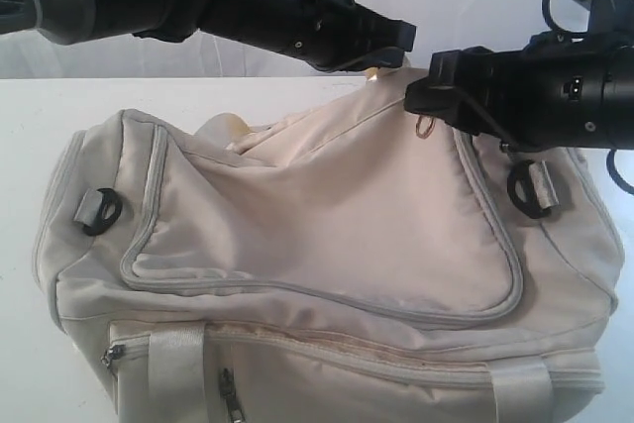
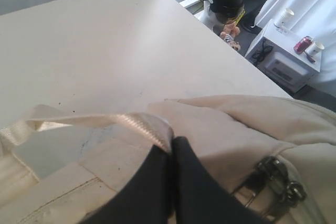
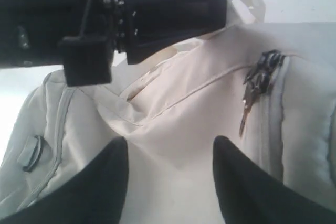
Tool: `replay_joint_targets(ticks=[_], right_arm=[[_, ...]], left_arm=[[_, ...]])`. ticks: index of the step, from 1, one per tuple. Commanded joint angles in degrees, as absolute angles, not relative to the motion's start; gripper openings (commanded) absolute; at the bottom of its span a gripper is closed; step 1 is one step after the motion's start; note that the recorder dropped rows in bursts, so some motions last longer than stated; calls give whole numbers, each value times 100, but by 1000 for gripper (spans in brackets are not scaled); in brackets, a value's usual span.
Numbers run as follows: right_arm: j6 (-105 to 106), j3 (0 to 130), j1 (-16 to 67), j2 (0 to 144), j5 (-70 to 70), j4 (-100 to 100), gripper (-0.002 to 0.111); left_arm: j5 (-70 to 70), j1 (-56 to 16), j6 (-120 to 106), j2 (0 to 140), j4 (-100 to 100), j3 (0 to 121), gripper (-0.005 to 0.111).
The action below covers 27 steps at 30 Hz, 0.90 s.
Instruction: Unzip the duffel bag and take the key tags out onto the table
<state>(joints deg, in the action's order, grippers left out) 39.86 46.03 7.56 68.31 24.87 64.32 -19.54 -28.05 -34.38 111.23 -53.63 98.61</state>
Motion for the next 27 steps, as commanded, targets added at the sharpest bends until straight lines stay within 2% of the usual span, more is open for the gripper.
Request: replay_joint_targets(ticks=[1, 20, 23, 27], right_arm=[[4080, 4622, 755, 7143, 2129, 6524, 47], [4310, 5070, 755, 8259, 1796, 6768, 46], [4297, 5070, 755, 8344, 1665, 6768, 36], [4179, 5070, 755, 8426, 1615, 6768, 17]], left_arm=[[-2106, -2809, -3280, 10955, -5539, 9940, 0], [-2257, -2809, -3291, 10790, -5505, 9940, 0], [-2257, -2809, -3301, 10780, -5478, 9940, 0], [-2268, -2809, -3301, 10780, -5478, 9940, 0]])
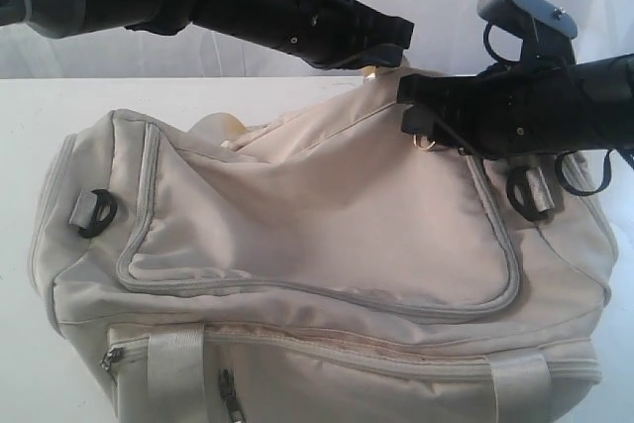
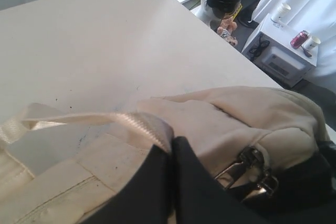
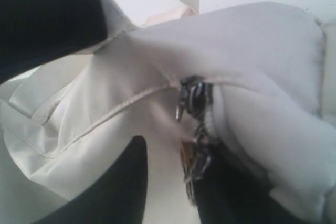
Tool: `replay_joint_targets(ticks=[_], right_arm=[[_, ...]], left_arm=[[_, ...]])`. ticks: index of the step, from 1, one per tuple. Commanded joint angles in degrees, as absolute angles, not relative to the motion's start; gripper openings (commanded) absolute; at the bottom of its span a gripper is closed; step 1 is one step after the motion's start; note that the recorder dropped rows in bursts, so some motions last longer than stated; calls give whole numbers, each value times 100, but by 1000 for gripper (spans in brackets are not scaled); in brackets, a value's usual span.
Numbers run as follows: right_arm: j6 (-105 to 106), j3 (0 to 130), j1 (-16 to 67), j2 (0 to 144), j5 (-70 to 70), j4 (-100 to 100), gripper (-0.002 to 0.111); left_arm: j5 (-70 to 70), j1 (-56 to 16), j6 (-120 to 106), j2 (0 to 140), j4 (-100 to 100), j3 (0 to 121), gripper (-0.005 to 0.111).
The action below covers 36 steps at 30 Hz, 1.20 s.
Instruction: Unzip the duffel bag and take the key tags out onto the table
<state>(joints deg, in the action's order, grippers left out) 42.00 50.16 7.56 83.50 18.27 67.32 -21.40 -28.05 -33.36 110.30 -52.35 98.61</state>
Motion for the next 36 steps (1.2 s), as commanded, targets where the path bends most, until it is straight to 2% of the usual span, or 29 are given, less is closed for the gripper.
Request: replay_joint_targets(ticks=[1, 5, 9, 16, 27, 36], right_arm=[[4179, 5070, 755, 8440, 1605, 6758, 13], [4179, 5070, 755, 8401, 1647, 6730, 0], [4117, 5070, 732, 8221, 1811, 6194, 0], [2639, 5070, 671, 7885, 2321, 4414, 0], [2475, 5070, 671, 7426, 3417, 4078, 0], [1450, 5070, 671, 6863, 4502, 2556, 0]], left_arm=[[-2268, -2809, -3301, 10780, -5478, 9940, 0], [-2232, -2809, -3301, 10780, -5329, 9940, 0], [-2233, -2783, -2933, 10780, -5184, 9940, 0], [-2119, -2588, -2521, 10792, -5071, 9940, 0], [-2077, -2525, -2083, 10792, -4420, 9940, 0], [-2023, -2525, -2076, 10792, -4357, 9940, 0]])
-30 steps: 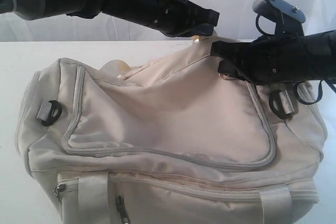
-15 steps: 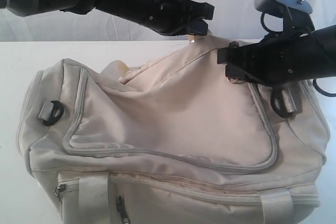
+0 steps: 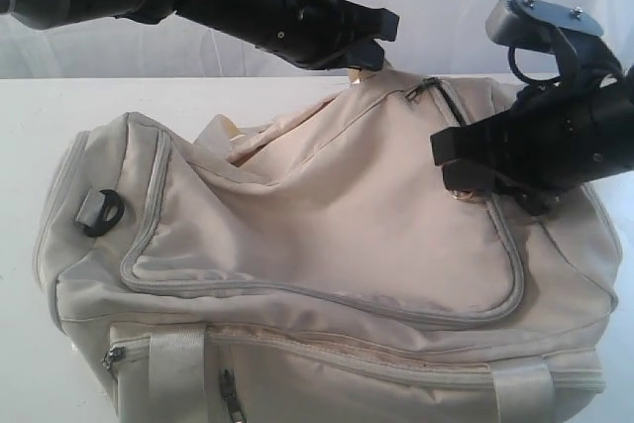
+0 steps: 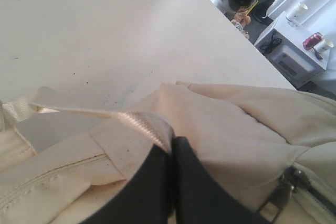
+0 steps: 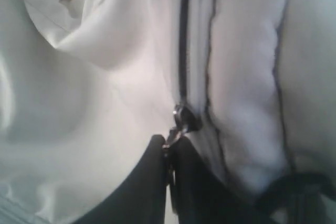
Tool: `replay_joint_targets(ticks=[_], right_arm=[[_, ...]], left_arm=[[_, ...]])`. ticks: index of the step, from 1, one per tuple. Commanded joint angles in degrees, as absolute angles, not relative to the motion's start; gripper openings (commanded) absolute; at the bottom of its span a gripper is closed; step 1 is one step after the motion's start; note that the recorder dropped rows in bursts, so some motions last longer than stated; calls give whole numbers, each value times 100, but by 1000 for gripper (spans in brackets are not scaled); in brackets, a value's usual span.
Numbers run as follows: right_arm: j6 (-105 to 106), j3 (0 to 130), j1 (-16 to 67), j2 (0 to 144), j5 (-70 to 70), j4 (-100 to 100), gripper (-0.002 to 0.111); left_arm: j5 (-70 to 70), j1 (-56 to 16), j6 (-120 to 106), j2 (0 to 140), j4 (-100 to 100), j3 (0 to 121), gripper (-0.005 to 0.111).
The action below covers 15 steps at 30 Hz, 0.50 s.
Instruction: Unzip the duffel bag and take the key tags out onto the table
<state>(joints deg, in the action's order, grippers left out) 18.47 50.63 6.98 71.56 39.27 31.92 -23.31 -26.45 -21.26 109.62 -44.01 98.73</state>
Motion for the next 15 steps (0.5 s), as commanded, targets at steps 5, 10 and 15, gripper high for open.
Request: replay_joint_targets(ticks=[5, 10, 15], right_arm=[[1415, 5000, 671, 6460, 5250, 2496, 0], [1415, 4626, 671, 6116, 5503, 2493, 0], [1415, 4034, 684, 5460, 5736, 2563, 0]], left_arm=[[-2009, -2525, -2050, 10792, -4357, 9940, 0], [-2009, -2525, -2050, 10792, -4357, 9940, 0], [-1983, -2525, -2046, 10792, -4357, 9940, 0]])
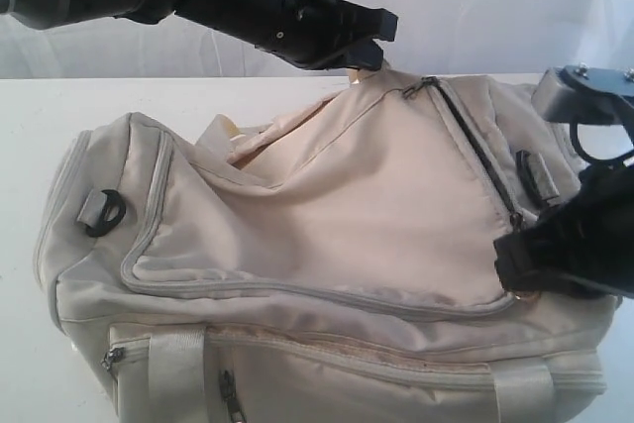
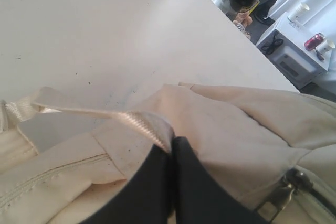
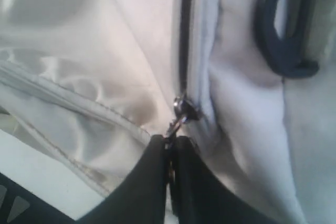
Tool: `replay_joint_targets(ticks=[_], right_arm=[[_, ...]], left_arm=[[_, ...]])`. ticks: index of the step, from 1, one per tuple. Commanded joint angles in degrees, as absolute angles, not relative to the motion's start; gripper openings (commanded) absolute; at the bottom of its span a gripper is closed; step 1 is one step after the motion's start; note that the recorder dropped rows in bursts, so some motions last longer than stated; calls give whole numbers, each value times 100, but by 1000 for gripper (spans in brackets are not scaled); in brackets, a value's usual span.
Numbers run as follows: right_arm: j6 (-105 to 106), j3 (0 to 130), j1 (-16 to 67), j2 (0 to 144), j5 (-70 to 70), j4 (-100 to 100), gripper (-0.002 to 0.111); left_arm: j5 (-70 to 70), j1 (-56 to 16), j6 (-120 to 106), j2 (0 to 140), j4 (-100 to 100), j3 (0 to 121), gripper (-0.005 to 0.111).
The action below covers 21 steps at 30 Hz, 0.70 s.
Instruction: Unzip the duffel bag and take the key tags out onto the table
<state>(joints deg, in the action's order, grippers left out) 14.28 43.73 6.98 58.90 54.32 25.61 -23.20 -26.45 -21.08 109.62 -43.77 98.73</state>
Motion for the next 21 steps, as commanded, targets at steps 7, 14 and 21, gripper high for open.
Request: replay_joint_targets(ticks=[7, 14, 21], right_arm=[[1607, 3203, 684, 4979, 5618, 3528, 0], [1988, 2635, 684, 4979, 5343, 4059, 0], [2265, 2622, 684, 4979, 5009, 4048, 6]], left_arm=[[-1949, -2525, -2008, 10792, -4357, 9940, 0], [-1963, -2525, -2009, 10792, -4357, 9940, 0], [-2037, -2525, -2069, 10792, -4334, 9940, 31]])
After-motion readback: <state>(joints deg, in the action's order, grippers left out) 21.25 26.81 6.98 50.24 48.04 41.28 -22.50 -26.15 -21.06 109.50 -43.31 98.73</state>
